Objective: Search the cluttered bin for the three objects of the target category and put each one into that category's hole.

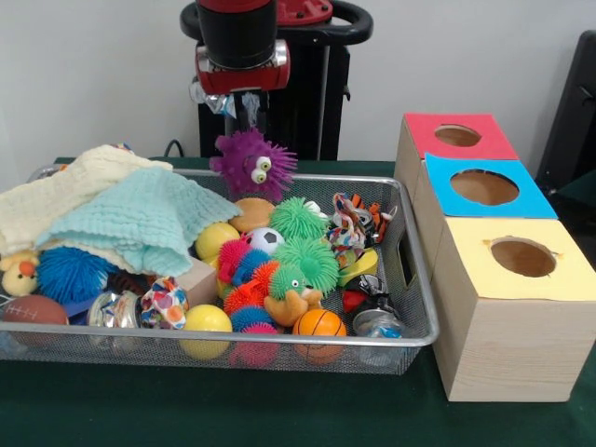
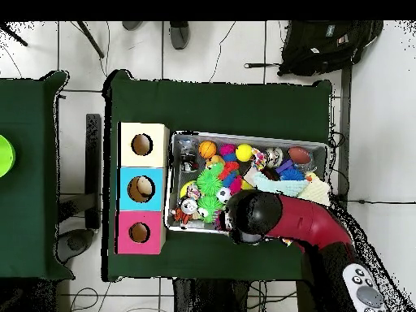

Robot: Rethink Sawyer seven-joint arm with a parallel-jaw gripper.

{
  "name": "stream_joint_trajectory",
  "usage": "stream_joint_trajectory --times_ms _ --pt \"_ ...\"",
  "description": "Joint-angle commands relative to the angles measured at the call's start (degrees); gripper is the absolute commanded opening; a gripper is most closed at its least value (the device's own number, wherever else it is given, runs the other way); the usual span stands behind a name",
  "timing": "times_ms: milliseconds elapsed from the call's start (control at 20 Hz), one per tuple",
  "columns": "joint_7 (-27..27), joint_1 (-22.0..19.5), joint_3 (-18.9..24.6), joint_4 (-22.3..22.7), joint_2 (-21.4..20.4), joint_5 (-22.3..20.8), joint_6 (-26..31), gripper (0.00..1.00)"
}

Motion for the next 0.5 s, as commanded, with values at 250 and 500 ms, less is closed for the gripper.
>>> stream_joint_trajectory --times_ms 250,500 --pt "13.66 4.19 -4.70 5.36 -8.00 4.34 1.36 0.00" --pt "13.86 6.78 -6.95 7.16 -11.90 6.06 3.72 0.00"
